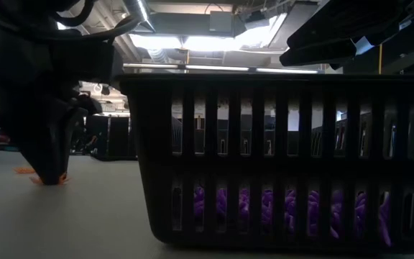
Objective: Sort Halloween decoration
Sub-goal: Put the orange spider toy into the middle black bin
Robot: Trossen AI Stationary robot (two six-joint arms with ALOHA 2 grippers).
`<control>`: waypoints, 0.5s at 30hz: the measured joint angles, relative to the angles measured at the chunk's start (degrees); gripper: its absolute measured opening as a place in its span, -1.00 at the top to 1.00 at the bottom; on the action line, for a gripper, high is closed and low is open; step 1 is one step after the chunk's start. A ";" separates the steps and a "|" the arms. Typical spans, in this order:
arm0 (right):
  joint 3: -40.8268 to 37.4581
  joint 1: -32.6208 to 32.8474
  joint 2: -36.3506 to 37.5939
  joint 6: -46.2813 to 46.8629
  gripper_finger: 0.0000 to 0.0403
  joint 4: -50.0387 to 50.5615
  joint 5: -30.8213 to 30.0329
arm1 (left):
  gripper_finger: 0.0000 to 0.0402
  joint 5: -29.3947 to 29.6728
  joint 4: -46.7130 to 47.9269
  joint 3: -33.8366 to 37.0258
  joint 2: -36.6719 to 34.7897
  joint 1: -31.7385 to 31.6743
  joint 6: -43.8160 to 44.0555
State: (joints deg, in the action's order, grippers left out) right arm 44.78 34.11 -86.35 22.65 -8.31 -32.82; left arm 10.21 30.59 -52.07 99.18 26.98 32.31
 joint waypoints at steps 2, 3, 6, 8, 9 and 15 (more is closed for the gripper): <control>0.02 0.00 0.00 0.01 0.10 0.40 -0.08 | 0.97 1.44 2.92 -2.21 0.21 0.14 -1.16; 0.02 0.00 0.00 0.00 0.10 0.54 -0.11 | 0.98 2.57 4.84 -3.41 0.35 0.20 -1.98; 0.02 0.00 0.00 0.09 0.10 0.83 -0.09 | 1.00 5.95 9.35 -8.09 0.49 0.14 -4.01; 0.02 0.00 0.00 0.13 0.10 0.86 -0.10 | 1.00 8.13 12.54 -11.60 0.24 0.16 -4.93; 0.02 0.00 0.00 0.15 0.10 0.87 -0.11 | 1.00 9.46 14.29 -13.05 0.24 0.16 -5.79; 0.02 0.00 0.00 0.21 0.10 0.93 -0.12 | 1.00 20.00 14.27 -21.70 0.24 -0.41 -14.66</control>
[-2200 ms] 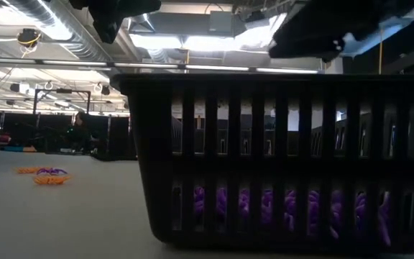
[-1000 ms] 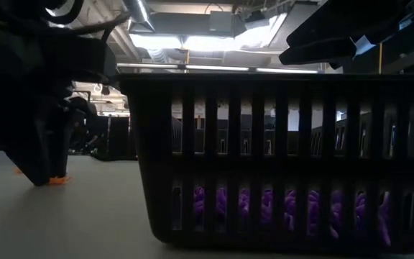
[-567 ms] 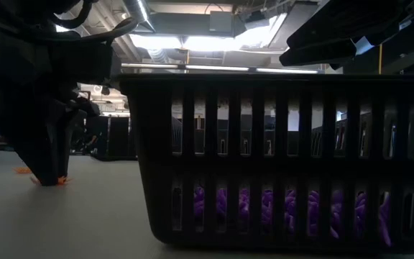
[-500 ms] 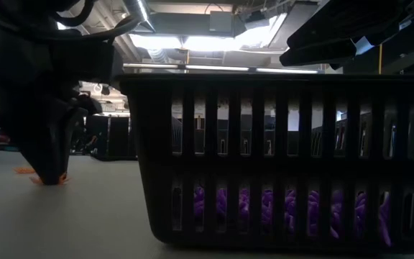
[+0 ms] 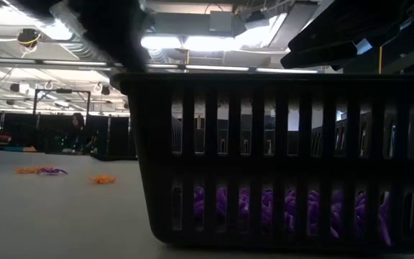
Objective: Sort Halloween decoration
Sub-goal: Put the orange spider toy into the middle black bin
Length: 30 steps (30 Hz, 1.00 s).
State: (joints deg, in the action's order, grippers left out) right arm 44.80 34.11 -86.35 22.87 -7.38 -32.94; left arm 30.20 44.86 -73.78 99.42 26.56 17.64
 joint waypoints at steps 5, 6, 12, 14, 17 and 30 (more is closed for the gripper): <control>0.00 0.00 0.00 0.03 0.10 0.20 -0.03 | 1.00 -1.83 -7.13 -2.14 -0.04 -2.53 -6.09; 0.00 0.00 0.00 0.03 0.10 0.38 -0.03 | 1.00 -4.20 -7.10 -2.14 -0.04 -3.12 -6.16; 0.04 0.00 0.02 1.39 0.10 2.53 -0.01 | 1.00 -17.04 -6.23 1.47 0.40 -4.24 -5.81; 0.04 0.00 0.02 2.55 0.10 3.66 -0.03 | 0.98 -18.70 -6.52 3.73 0.65 -3.88 -5.38; 0.04 0.00 0.02 3.75 0.10 4.44 -0.05 | 0.88 -20.95 -7.00 7.84 0.85 -3.24 -4.60; 0.04 0.00 0.02 3.88 0.10 3.74 -1.47 | 0.32 -18.23 -11.95 11.26 7.94 -1.58 -4.58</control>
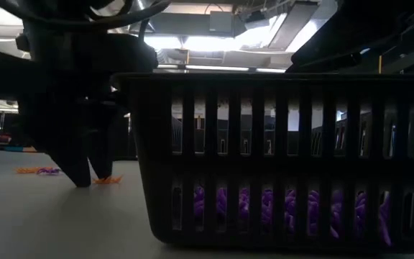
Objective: Sort Halloween decoration
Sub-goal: Put the orange spider toy into the middle black bin
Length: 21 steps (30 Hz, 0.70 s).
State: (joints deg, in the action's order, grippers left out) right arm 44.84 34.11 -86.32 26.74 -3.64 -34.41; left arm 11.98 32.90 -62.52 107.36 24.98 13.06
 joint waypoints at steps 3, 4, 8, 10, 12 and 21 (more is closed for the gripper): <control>0.00 0.00 0.02 0.00 0.10 0.05 0.13 | 0.25 0.84 0.00 -0.17 1.73 -0.24 -0.02; 0.00 0.00 0.02 0.00 0.10 0.05 0.37 | 0.24 1.42 -0.08 -0.18 1.99 -0.27 -0.04; 0.00 0.02 0.02 0.00 0.10 0.31 0.52 | 0.25 2.94 0.05 -0.17 2.08 -0.29 0.10; 0.00 0.00 0.00 0.00 0.10 0.31 0.52 | 0.30 3.17 0.07 -0.06 1.75 -0.36 0.06; 0.00 0.00 0.02 0.00 0.10 0.32 0.51 | 0.39 4.97 0.05 0.06 1.50 -0.36 0.42; 0.00 0.00 0.02 0.00 0.10 0.31 0.52 | 0.95 10.21 -0.22 0.17 1.65 -0.49 2.84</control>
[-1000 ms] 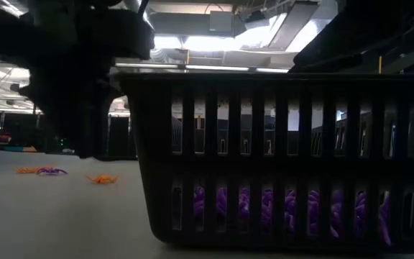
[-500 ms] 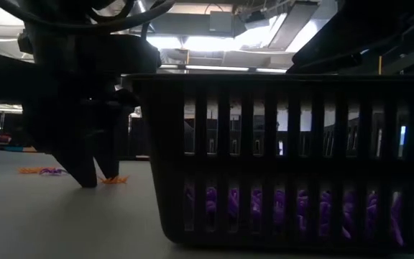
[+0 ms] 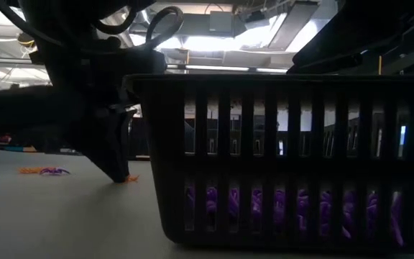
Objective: Sort Halloween decoration
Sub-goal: Put the orange spider toy into the middle black bin
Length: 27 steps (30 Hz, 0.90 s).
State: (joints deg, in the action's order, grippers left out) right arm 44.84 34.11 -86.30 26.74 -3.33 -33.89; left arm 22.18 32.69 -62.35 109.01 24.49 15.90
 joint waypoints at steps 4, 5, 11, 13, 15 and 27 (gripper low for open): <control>0.00 0.00 0.00 0.00 0.10 -0.01 0.00 | 0.99 1.79 0.43 0.12 -0.96 0.58 0.06; 0.00 0.00 0.00 0.00 0.10 0.00 -0.02 | 1.00 1.97 0.74 0.13 -1.42 0.68 0.05; -0.02 0.00 0.00 0.00 0.10 0.01 0.00 | 1.00 5.73 3.51 -0.92 -7.58 0.95 0.06; -0.02 0.00 0.00 0.00 0.10 0.02 -0.01 | 1.00 7.44 2.75 -0.92 -9.86 1.14 0.04; -0.02 0.00 0.00 0.00 0.10 0.02 -0.04 | 1.00 8.99 0.81 -0.94 -12.06 1.18 -0.27; -0.02 0.00 0.00 0.00 0.10 -0.06 -0.52 | 0.97 7.15 -25.81 -1.13 -11.92 -4.41 -14.92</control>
State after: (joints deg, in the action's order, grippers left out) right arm 44.82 34.11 -86.30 26.74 -3.40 -34.41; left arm 29.34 6.87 -63.48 97.09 20.08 0.98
